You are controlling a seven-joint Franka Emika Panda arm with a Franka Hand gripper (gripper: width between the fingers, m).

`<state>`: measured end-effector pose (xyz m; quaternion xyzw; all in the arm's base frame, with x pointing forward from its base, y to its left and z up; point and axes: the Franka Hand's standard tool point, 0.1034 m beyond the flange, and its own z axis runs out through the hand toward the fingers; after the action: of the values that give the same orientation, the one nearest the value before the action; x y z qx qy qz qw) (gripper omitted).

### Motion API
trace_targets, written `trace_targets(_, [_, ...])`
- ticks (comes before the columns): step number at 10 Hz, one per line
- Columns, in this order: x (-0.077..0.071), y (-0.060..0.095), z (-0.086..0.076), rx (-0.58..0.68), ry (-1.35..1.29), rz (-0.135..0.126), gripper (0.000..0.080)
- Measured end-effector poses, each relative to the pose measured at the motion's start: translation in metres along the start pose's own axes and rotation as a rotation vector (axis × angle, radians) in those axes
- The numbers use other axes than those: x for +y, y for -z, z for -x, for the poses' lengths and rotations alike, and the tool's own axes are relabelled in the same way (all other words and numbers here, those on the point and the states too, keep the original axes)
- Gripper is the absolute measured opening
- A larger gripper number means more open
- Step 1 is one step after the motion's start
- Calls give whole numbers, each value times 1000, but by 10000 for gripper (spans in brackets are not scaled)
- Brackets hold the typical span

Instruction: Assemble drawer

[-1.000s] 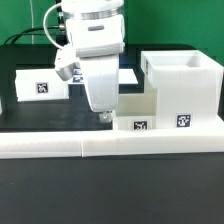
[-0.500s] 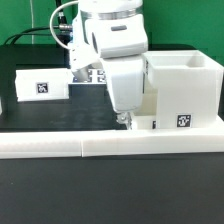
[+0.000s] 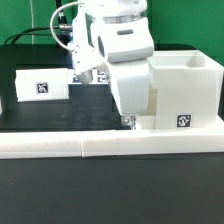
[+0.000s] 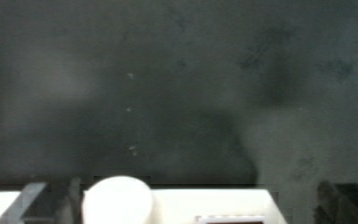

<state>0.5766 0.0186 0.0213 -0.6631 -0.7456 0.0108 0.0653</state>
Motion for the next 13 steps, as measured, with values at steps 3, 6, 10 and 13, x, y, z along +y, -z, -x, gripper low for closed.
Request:
trace_targets(3, [9,0,-9,-6,24,1,649])
trace_targets(6, [12,4,-7,-8,-21,23,649])
trace_targets(10, [-23,17,29,-24,-104,118,649])
trace_targets(13, [-49,30,38,-36,-136,151,649])
